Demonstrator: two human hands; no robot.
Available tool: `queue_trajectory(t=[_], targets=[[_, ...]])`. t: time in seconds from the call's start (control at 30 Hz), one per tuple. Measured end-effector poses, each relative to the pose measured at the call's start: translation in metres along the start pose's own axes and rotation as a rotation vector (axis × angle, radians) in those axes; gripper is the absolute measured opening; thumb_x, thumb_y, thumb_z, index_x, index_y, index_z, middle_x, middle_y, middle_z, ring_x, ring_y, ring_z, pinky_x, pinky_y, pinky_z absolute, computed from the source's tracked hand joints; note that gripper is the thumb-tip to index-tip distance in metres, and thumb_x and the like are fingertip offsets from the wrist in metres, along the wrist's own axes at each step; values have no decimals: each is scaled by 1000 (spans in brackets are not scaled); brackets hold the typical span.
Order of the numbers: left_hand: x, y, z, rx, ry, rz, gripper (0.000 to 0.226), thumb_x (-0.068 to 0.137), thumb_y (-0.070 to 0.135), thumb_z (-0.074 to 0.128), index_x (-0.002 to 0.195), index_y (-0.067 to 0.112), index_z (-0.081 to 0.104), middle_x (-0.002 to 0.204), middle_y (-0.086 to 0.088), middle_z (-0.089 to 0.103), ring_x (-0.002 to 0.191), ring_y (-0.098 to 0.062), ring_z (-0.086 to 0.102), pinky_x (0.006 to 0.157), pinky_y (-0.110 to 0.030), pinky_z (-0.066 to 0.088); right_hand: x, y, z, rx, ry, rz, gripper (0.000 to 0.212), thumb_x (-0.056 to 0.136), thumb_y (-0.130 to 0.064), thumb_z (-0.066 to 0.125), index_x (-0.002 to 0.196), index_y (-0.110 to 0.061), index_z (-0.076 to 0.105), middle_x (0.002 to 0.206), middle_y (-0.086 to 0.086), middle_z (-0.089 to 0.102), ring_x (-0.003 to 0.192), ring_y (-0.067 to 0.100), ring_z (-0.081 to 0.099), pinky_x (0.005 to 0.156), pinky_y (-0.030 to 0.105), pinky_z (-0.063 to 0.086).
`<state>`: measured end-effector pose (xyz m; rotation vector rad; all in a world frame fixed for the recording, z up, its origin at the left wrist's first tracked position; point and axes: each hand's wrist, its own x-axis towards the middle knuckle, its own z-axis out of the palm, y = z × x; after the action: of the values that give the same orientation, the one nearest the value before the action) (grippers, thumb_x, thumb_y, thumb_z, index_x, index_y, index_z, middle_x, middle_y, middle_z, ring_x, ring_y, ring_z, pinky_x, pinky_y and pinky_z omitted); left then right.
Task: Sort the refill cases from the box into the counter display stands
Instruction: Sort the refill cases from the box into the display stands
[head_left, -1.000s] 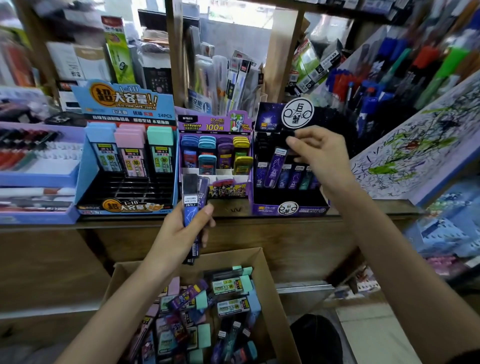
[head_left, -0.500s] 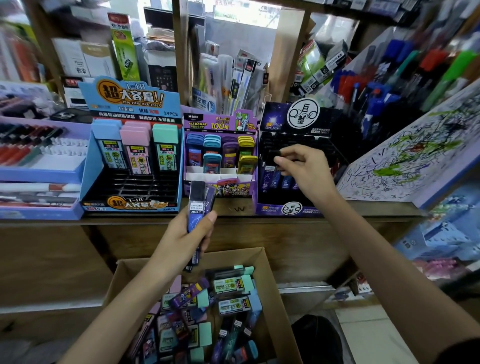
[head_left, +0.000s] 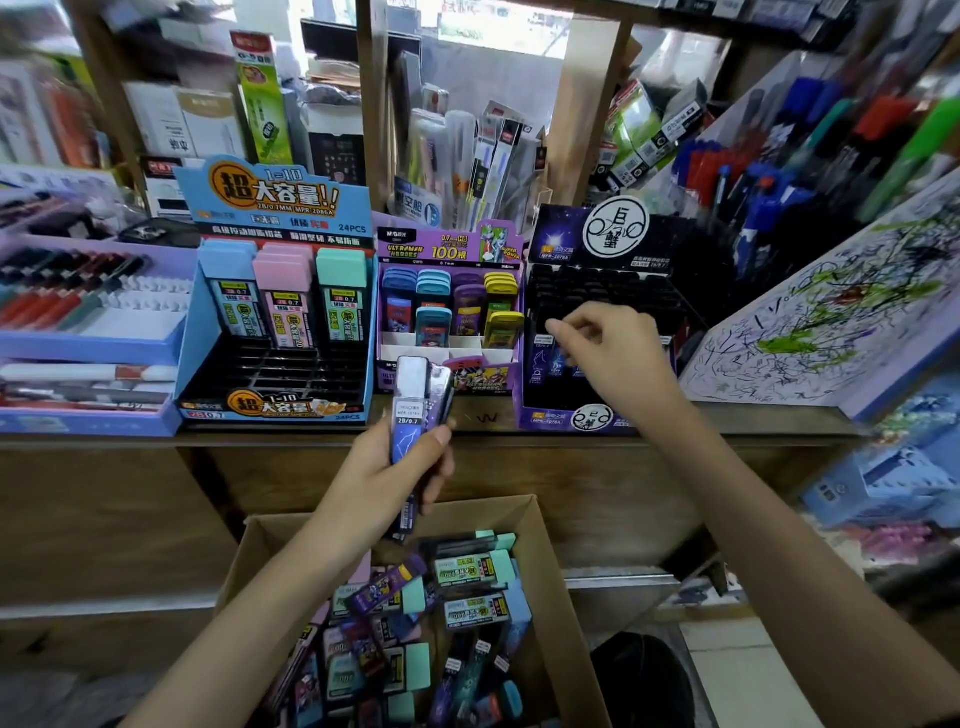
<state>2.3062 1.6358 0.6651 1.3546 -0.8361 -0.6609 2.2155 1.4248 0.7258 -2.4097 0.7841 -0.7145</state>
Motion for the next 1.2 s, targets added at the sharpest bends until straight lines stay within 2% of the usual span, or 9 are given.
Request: queue_trajectory(t=[0.17, 0.3, 0.5, 0.63, 0.73, 0.83, 0.9, 1.03, 1.2], targets=[[1, 6, 15, -141, 0, -60, 14, 91, 18, 49, 101, 12, 57, 75, -8, 72, 56, -15, 64, 49, -22, 51, -49, -30, 28, 610, -355, 95, 14, 91, -30, 58, 86, -23, 69, 79, -9, 69, 77, 4, 64, 72, 24, 53], [4, 6, 23, -238, 52, -67, 18, 94, 14, 46, 107, 18, 58, 84, -8, 74, 69, -19, 71, 56, -24, 56, -62, -36, 38, 784, -351, 93, 11, 89, -10, 61, 80, -8, 66, 69, -7, 63, 65, 4, 57, 62, 17, 47], [15, -2, 20, -119, 232, -11, 15, 95, 17, 50, 103, 27, 58, 89, 9, 73, 83, -4, 68, 63, -13, 51, -60, -29, 29, 795, -212, 200, 11, 89, -8, 59, 82, -13, 66, 77, -4, 70, 75, 7, 65, 70, 19, 53], [17, -6, 15, -202, 200, -24, 11, 94, 18, 49, 102, 21, 55, 90, -4, 74, 86, -20, 71, 67, -25, 58, -44, -11, 0, 757, -106, 179, 13, 90, -8, 59, 85, -18, 65, 77, -5, 72, 75, 9, 68, 72, 25, 55], [16, -9, 12, -182, 197, -14, 11, 92, 24, 50, 102, 22, 55, 80, -4, 72, 70, -20, 70, 58, -23, 55, -22, 6, -22, 677, 39, 118, 16, 89, -5, 59, 85, -20, 64, 80, -2, 69, 69, 3, 65, 64, 18, 53], [17, -9, 14, -122, 182, 0, 13, 89, 30, 52, 97, 20, 55, 65, -1, 65, 47, -13, 56, 46, -22, 47, -1, 24, -34, 535, 151, 68, 16, 89, -6, 61, 87, -21, 62, 81, -7, 65, 68, -4, 62, 63, 15, 50], [17, -8, 17, -118, 155, -5, 20, 84, 37, 54, 89, 17, 52, 60, 1, 60, 41, -10, 46, 41, -21, 41, 9, 35, -32, 478, 159, 52, 13, 89, -7, 61, 92, -19, 63, 83, -7, 64, 69, -7, 60, 66, 13, 49], [16, -7, 19, -132, 107, -7, 21, 82, 38, 54, 91, 20, 53, 60, 1, 56, 40, -9, 41, 40, -20, 38, 16, 47, -19, 430, 118, 6, 14, 88, -3, 61, 99, -11, 65, 85, -6, 64, 75, -3, 60, 72, 14, 50], [14, -8, 16, -89, 103, -4, 22, 84, 38, 53, 92, 18, 53, 61, 2, 57, 42, -9, 41, 42, -19, 39, 17, 43, -14, 417, 79, -81, 23, 88, -3, 61, 94, -26, 63, 84, -11, 65, 71, -9, 61, 68, 7, 46]])
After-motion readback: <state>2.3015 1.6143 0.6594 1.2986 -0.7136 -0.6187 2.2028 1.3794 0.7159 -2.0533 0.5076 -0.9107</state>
